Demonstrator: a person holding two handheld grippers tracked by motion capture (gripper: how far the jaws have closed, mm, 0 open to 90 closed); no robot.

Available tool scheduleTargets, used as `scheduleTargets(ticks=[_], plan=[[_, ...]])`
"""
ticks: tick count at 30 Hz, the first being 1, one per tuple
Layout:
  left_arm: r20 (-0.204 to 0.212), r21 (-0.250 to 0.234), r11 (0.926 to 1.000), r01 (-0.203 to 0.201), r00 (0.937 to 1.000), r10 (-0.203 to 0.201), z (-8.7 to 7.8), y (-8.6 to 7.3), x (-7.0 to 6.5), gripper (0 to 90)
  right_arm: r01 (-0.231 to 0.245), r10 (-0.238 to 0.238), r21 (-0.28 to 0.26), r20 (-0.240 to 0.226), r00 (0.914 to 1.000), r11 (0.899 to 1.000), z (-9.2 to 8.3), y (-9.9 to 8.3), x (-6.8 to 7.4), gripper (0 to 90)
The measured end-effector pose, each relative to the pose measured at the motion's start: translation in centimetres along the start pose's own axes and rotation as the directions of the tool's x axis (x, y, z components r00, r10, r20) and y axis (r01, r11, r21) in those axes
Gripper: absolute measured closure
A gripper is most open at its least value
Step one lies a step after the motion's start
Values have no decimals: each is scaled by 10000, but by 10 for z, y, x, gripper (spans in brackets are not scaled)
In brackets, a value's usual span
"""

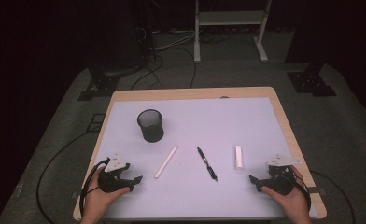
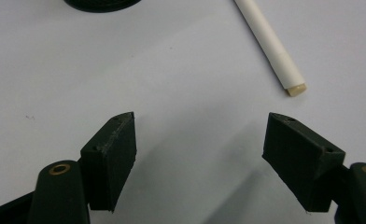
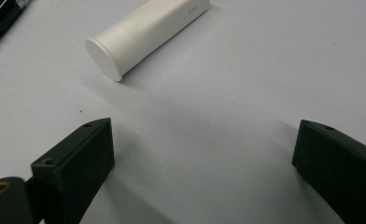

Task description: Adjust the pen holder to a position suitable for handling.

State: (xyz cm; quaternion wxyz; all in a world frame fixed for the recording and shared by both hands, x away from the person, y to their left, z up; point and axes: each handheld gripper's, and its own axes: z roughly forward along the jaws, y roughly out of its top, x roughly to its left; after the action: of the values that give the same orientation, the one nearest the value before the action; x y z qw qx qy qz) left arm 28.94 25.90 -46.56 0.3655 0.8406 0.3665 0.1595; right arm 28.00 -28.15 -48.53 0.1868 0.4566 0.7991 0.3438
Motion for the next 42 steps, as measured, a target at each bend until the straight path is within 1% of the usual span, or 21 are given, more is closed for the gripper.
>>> scheduleTargets(ticks=[1, 3, 6, 8, 10, 11, 17, 19, 21, 23, 32, 34, 38, 42], plan=[[0, 0, 10000, 0, 10000, 0, 0, 0, 0, 255, 0, 0, 0, 0, 10000, 10000, 0, 0, 0, 44], [95, -150, 9998, 165, 9998, -163, -1, 5, 2, 273, 9, -8, -1, 14, 10000, 10000, 0, 0, 0, 45], [147, -223, 9996, 180, 9997, -176, -3, 7, 2, 287, -5, 5, -9, 4, 10000, 10000, 0, 0, 0, 44], [118, -276, 9994, 225, 9997, -221, -5, 11, 2, 301, 5, -5, -1, 15, 10000, 10000, 0, 0, 0, 45], [22, -293, 9995, 136, 9999, -135, -6, 15, 2, 310, 1, -1, 1, 13, 10000, 10000, 0, 0, 0, 45], [2, -362, 9992, 161, 9999, -161, -6, 16, 3, 309, 9, -9, -3, 14, 10000, 10000, 0, 0, 0, 45], [-137, -362, 9992, 176, 9997, -181, -5, 26, 9, 329, 1, -1, -9, 8, 10000, 10000, 0, 0, 0, 44], [-180, -383, 9989, 261, 9995, -268, -6, 29, 11, 341, 4, -4, -8, 4, 10000, 10000, 0, 0, 0, 45], [-202, -403, 9989, 253, 9995, -261, -7, 31, 13, 346, 5, -5, -7, 5, 10000, 10000, 0, 0, 0, 44], [-230, -509, 9983, 301, 9992, -313, -7, 34, 14, 359, 2, -2, -6, 2, 10000, 10000, 0, 0, 0, 44], [-221, -600, 9980, 208, 9995, -221, -8, 50, 18, 398, -4, 4, -4, -4, 10000, 10000, 0, 0, 0, 44], [-187, -642, 9975, 280, 9994, -293, -7, 53, 19, 407, -7, 7, -3, -3, 10000, 10000, 0, 0, 0, 44], [-193, -623, 9978, 242, 9995, -254, -8, 58, 21, 425, -8, 8, -3, -5, 10000, 10000, 0, 0, 0, 44], [-152, -697, 9968, 401, 9990, -413, -8, 64, 23, 441, -8, 8, -5, -4, 10000, 10000, 0, 0, 0, 44]])
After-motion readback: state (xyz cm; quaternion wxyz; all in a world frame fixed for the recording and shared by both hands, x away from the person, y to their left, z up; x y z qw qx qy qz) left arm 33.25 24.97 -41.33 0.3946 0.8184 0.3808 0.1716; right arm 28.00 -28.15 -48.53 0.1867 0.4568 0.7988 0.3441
